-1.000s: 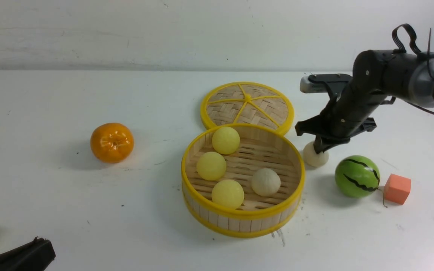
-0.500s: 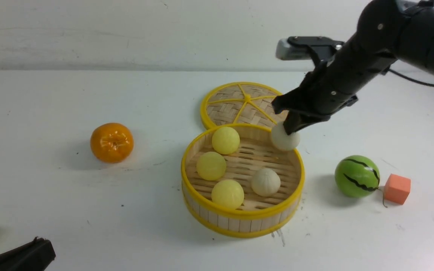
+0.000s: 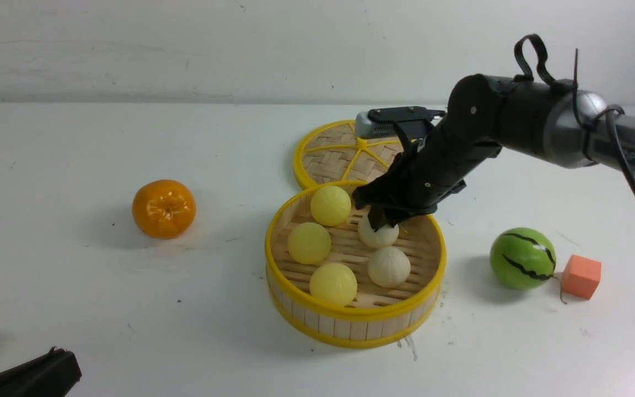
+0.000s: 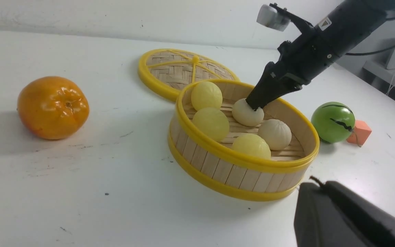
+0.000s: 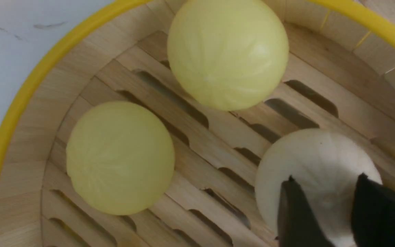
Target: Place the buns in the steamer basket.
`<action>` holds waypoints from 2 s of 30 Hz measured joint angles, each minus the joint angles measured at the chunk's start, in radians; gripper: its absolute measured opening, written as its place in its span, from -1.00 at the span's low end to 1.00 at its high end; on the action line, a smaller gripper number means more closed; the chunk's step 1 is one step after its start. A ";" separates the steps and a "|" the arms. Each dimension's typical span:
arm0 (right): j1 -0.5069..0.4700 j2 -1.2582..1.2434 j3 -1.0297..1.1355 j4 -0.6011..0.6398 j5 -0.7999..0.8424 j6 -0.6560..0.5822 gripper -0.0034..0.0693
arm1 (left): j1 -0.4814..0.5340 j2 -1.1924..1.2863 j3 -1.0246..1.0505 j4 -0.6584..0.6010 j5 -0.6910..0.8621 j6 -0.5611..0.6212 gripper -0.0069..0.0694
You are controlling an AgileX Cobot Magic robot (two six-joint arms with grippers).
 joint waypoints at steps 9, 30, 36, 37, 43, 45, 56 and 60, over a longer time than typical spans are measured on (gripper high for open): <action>0.000 -0.238 0.013 -0.116 0.205 0.087 0.26 | 0.000 0.000 0.000 0.000 0.000 0.000 -0.82; 0.000 -1.381 0.876 -0.251 0.278 0.353 -0.96 | 0.000 0.000 0.000 0.000 0.000 0.000 -0.82; 0.000 -1.602 1.034 -0.252 0.118 0.356 -0.94 | 0.000 0.000 0.000 0.000 0.000 0.000 -0.82; 0.000 -1.617 1.062 -0.251 0.086 0.356 -0.93 | 0.000 0.000 0.000 0.000 0.000 0.000 -0.82; 0.000 -1.625 1.149 -0.259 0.007 0.356 -0.90 | 0.000 0.000 0.000 0.000 0.000 0.000 -0.82; 0.000 -1.625 1.159 -0.262 0.006 0.356 -0.90 | 0.000 0.000 0.000 0.000 0.000 0.000 -0.82; -0.067 -1.677 1.304 -0.307 -0.195 0.356 -0.91 | 0.000 0.000 0.000 0.000 0.000 0.000 -0.82; -0.233 -1.837 1.527 -0.325 -0.359 0.356 -0.96 | 0.000 0.000 0.000 0.000 0.000 0.000 -0.82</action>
